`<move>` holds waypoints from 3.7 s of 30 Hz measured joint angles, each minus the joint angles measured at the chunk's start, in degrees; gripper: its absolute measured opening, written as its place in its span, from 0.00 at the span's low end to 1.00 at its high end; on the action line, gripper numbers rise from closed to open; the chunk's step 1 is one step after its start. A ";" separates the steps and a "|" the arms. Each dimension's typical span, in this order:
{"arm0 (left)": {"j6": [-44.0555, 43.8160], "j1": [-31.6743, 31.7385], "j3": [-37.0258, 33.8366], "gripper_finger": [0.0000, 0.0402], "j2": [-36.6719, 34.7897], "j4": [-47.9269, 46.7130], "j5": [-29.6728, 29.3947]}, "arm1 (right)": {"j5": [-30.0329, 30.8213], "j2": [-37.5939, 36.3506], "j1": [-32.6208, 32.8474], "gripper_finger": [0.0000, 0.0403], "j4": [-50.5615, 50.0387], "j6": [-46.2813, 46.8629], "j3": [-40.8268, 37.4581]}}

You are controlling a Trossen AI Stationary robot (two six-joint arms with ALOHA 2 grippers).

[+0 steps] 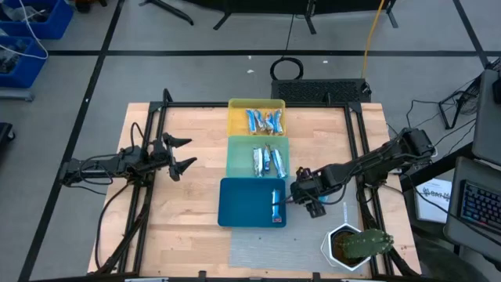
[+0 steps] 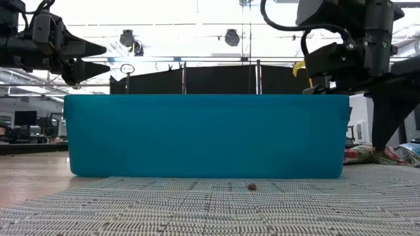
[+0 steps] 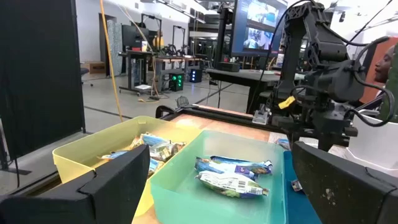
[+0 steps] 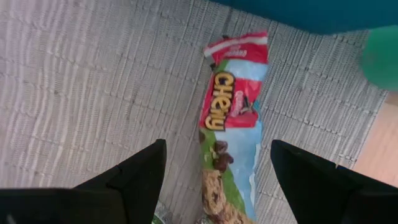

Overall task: Pick and place Granola Bars by type
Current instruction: Put the red granola bar into the blue bin

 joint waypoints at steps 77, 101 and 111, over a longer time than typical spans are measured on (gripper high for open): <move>0.00 0.02 0.02 0.98 0.00 0.00 0.00 | 4.59 -1.17 -1.28 0.02 -39.51 26.24 32.48; 0.00 0.02 0.00 0.98 0.00 0.02 0.00 | 4.56 15.11 -1.65 0.01 -53.65 76.74 61.63; 0.00 0.00 0.00 0.98 0.00 0.00 0.00 | 4.73 24.31 -1.64 0.01 -47.05 89.72 68.35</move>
